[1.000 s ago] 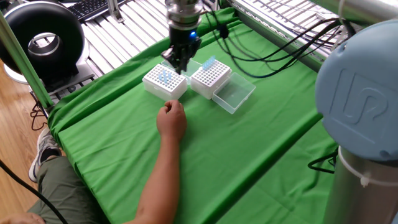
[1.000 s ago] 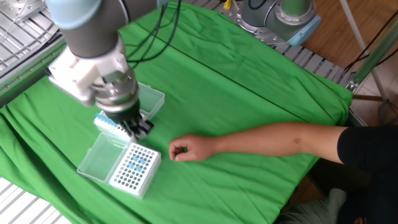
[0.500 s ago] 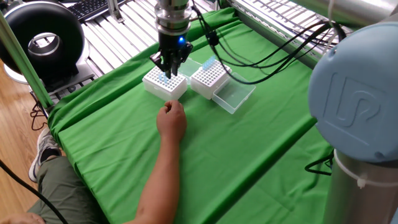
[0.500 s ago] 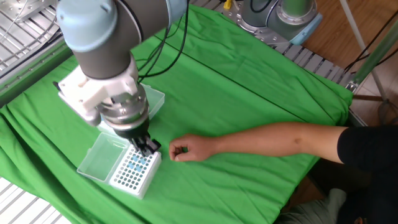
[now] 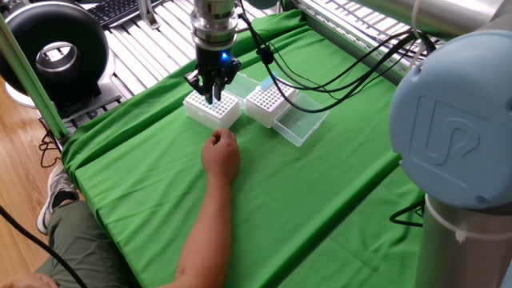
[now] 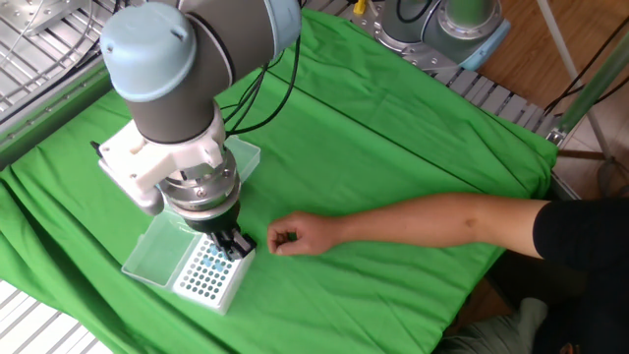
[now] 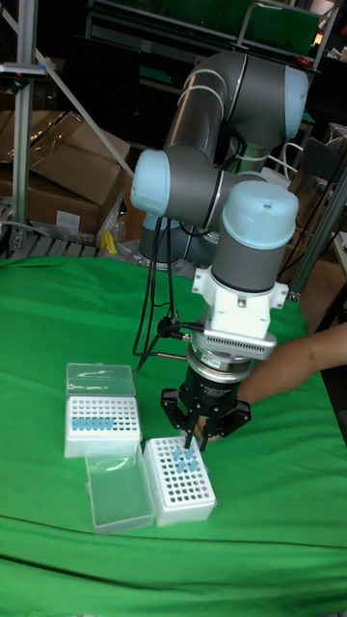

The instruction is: Insert a medium pipette tip into the holder for medium pipette tips

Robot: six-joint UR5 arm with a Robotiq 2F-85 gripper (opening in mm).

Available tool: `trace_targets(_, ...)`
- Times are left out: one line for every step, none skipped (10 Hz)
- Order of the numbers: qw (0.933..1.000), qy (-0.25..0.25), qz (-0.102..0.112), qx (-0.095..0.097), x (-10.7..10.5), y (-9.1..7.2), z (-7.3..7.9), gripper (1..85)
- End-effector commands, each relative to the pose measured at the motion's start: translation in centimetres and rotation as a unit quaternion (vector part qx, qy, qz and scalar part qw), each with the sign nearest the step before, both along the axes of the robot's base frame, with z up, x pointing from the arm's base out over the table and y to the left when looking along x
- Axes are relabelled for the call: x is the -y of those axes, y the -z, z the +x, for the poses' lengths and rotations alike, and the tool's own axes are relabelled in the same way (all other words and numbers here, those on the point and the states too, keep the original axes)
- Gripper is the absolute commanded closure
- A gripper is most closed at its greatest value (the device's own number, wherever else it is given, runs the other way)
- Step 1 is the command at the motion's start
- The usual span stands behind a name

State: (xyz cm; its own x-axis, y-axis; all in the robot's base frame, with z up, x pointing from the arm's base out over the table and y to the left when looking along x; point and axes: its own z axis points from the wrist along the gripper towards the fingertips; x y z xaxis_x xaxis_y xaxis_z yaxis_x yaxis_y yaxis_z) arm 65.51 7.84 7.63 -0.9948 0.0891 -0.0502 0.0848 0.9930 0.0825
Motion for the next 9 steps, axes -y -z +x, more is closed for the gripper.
trace_targets(1.0000, 0.001, -0.004, 0.004, 0.15, 0.43, 0.48, 60.0)
trace_targets(1.0000, 0.000, -0.006, 0.006, 0.25, 0.57, 0.56, 60.0)
trace_targets(1.0000, 0.000, -0.007, 0.006, 0.24, 0.70, 0.54, 60.3)
trace_targets(0.9999, 0.001, -0.007, 0.008, 0.20, 0.90, 0.61, 60.7)
trace_targets(0.9999, 0.002, -0.007, 0.007, 0.19, 1.10, 0.59, 61.7)
trace_targets(0.9999, 0.004, -0.008, 0.007, 0.19, 1.27, 0.55, 63.3)
trace_targets(0.9999, 0.005, -0.008, 0.005, 0.23, 1.31, 0.43, 66.0)
trace_targets(0.9999, 0.008, -0.009, 0.002, 0.25, 1.33, 0.25, 69.0)
trace_targets(0.9999, 0.010, -0.010, -0.003, 0.34, 1.35, 0.01, 71.0)
